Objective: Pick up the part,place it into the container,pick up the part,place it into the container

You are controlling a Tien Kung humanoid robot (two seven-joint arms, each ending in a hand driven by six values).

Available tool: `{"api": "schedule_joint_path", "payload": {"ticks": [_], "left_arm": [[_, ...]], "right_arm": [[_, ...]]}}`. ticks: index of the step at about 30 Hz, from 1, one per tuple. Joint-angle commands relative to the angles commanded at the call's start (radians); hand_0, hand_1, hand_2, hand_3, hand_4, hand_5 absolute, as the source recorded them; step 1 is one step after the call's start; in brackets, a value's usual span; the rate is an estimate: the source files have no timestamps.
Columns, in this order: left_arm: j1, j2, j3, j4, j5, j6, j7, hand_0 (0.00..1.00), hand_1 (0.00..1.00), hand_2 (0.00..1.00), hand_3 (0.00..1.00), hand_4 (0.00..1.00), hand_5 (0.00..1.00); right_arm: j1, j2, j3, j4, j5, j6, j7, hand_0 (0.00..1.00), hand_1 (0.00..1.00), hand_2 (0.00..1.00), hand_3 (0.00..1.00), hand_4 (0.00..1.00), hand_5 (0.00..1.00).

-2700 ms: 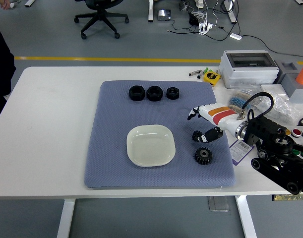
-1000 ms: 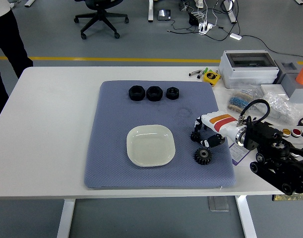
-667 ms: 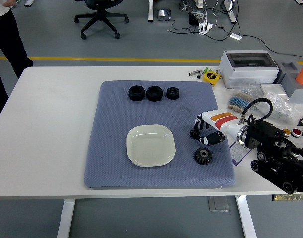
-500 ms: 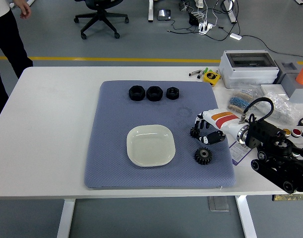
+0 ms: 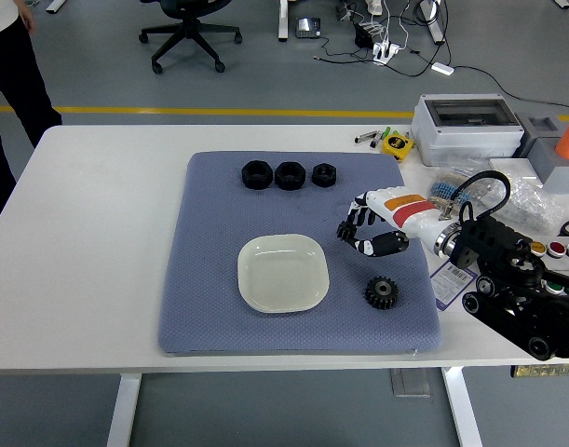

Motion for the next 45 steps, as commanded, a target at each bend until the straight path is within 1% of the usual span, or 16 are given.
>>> {"api": "schedule_joint_path", "payload": {"ticks": [4,8,9,10,14,15,21,22,23,27,28,32,33,38,40,45], "left_arm": [[0.002,0.000,-0.001,0.000,0.001,0.000,0.000,0.715,0.691,0.645,0.589,0.632,0.630],[0.001,0.000,-0.004,-0.001,0.011,-0.002,0.003,0.715,0.691,0.645,0.589,0.632,0.630],[0.001,0.000,-0.005,-0.001,0.011,-0.002,0.003,0.716,0.691,0.643,0.588,0.632,0.630],[0.001,0.000,-0.005,-0.001,0.010,-0.002,0.003,0.716,0.691,0.643,0.588,0.632,0.630],[-0.003,0.001,-0.003,-0.001,0.009,-0.002,0.003,0.716,0.691,0.643,0.588,0.632,0.630],[-0.004,0.001,-0.003,-0.001,0.009,-0.002,0.003,0.716,0.691,0.643,0.589,0.632,0.630],[-0.008,0.004,-0.005,-0.001,0.011,-0.001,0.003,0.716,0.691,0.643,0.589,0.632,0.630],[-0.008,0.003,-0.008,-0.001,0.014,-0.001,0.003,0.715,0.691,0.643,0.589,0.632,0.630],[-0.007,0.003,-0.010,-0.001,0.015,-0.001,0.004,0.715,0.691,0.643,0.589,0.632,0.630],[-0.006,0.004,-0.016,-0.001,0.027,-0.003,0.006,0.715,0.691,0.643,0.589,0.632,0.630],[-0.005,0.004,-0.017,-0.001,0.028,-0.003,0.007,0.716,0.690,0.641,0.588,0.633,0.632],[-0.002,0.006,-0.021,0.000,0.034,-0.004,0.007,0.716,0.690,0.641,0.588,0.633,0.632],[-0.001,0.006,-0.021,0.000,0.034,-0.004,0.006,0.715,0.691,0.641,0.589,0.633,0.632],[0.001,0.007,-0.022,0.001,0.032,-0.004,0.005,0.715,0.691,0.641,0.589,0.633,0.632],[0.002,0.007,-0.023,0.001,0.036,-0.004,0.006,0.715,0.690,0.639,0.589,0.633,0.633],[0.002,0.005,-0.030,0.000,0.051,-0.006,0.009,0.715,0.690,0.639,0.589,0.633,0.633]], "right_arm": [[0.010,0.019,-0.018,0.068,-0.011,-0.001,-0.006,0.440,0.468,0.500,0.502,0.677,0.320],[0.027,0.051,-0.047,0.093,-0.027,0.011,-0.005,0.440,0.468,0.500,0.502,0.677,0.320],[0.030,0.059,-0.053,0.095,-0.028,0.015,-0.004,0.461,0.537,0.566,0.524,0.832,0.370],[0.035,0.069,-0.062,0.097,-0.029,0.019,-0.003,0.461,0.537,0.566,0.524,0.832,0.370],[0.057,0.105,-0.090,0.094,-0.087,0.097,-0.023,0.461,0.537,0.566,0.524,0.832,0.370],[0.059,0.109,-0.093,0.092,-0.098,0.106,-0.025,0.680,0.743,0.832,0.827,0.998,0.507],[0.058,0.104,-0.090,0.079,-0.154,0.113,-0.022,0.680,0.743,0.832,0.827,0.998,0.507],[0.055,0.102,-0.085,0.078,-0.156,0.108,-0.021,0.764,0.810,0.917,0.908,0.998,0.538],[0.054,0.101,-0.083,0.078,-0.157,0.105,-0.021,0.764,0.810,0.917,0.908,0.998,0.538],[0.038,0.074,-0.032,0.104,-0.164,0.110,-0.020,0.764,0.810,0.917,0.908,0.998,0.538],[0.037,0.070,-0.027,0.108,-0.166,0.112,-0.020,0.762,0.796,0.874,0.886,0.998,0.541],[0.012,0.000,0.033,0.170,-0.191,0.165,-0.027,0.762,0.796,0.874,0.886,0.998,0.541],[0.004,-0.016,0.044,0.184,-0.197,0.178,-0.026,0.743,0.770,0.818,0.827,0.998,0.534],[-0.044,-0.124,0.082,0.256,-0.215,0.230,-0.026,0.743,0.770,0.818,0.827,0.998,0.534],[-0.057,-0.146,0.087,0.264,-0.223,0.243,-0.027,0.710,0.732,0.772,0.784,0.998,0.525],[-0.089,-0.184,0.079,0.258,-0.230,0.266,-0.028,0.710,0.732,0.772,0.784,0.998,0.525]]}}
